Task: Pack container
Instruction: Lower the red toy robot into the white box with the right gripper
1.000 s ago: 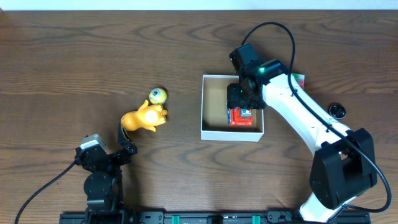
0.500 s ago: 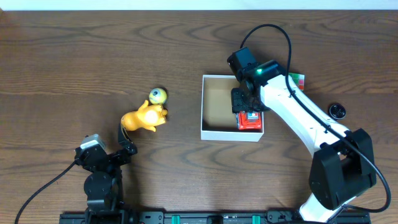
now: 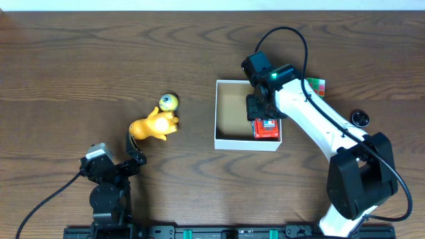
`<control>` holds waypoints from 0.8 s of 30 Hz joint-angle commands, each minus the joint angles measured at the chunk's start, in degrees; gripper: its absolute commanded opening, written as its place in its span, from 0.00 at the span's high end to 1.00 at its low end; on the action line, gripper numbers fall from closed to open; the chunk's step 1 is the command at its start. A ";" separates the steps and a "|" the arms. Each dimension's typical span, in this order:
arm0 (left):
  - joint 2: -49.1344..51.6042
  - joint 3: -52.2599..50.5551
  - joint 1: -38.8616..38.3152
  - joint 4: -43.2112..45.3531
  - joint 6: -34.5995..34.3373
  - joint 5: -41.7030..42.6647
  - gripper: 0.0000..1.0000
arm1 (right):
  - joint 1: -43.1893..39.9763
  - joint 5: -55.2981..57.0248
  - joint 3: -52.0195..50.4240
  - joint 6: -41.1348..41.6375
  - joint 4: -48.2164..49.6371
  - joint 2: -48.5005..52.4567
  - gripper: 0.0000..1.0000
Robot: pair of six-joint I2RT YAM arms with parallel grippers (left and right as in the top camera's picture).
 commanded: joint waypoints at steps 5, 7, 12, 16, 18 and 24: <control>-0.35 -1.64 0.20 -0.37 0.96 -0.46 0.02 | 0.79 1.05 1.01 0.79 0.81 0.59 0.56; -0.35 -1.64 0.20 -0.37 0.96 -0.46 0.02 | 0.79 1.05 1.01 1.20 1.05 0.68 0.56; -0.35 -1.64 0.20 -0.39 0.96 -0.46 0.02 | 0.79 0.98 1.01 2.34 1.53 0.70 0.55; -0.35 -1.64 0.20 -0.37 0.96 -0.46 0.02 | 0.79 0.83 1.01 2.64 1.33 0.70 0.55; -0.35 -1.64 0.20 -0.39 0.96 -0.46 0.02 | 0.79 0.85 1.01 2.62 1.38 0.72 0.55; -0.35 -1.64 0.20 -0.37 0.96 -0.46 0.02 | 0.79 0.83 0.98 2.62 1.36 2.23 0.55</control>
